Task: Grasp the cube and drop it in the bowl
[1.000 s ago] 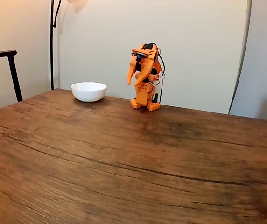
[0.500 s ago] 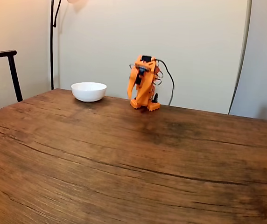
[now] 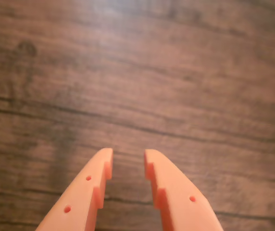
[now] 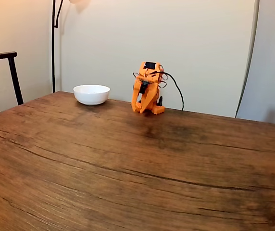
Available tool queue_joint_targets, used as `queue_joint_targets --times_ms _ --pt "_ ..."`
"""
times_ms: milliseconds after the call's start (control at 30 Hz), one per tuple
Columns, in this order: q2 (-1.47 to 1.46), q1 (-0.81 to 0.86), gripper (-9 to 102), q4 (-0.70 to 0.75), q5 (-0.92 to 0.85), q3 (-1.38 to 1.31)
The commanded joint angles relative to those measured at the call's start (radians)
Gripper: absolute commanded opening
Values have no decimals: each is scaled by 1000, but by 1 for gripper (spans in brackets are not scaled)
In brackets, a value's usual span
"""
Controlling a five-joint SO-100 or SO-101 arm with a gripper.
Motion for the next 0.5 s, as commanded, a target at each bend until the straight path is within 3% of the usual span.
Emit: queue_joint_targets --times_ms 0,467 --pt "5 5 7 77 -54 -6" --pt "5 5 8 460 -229 -6"
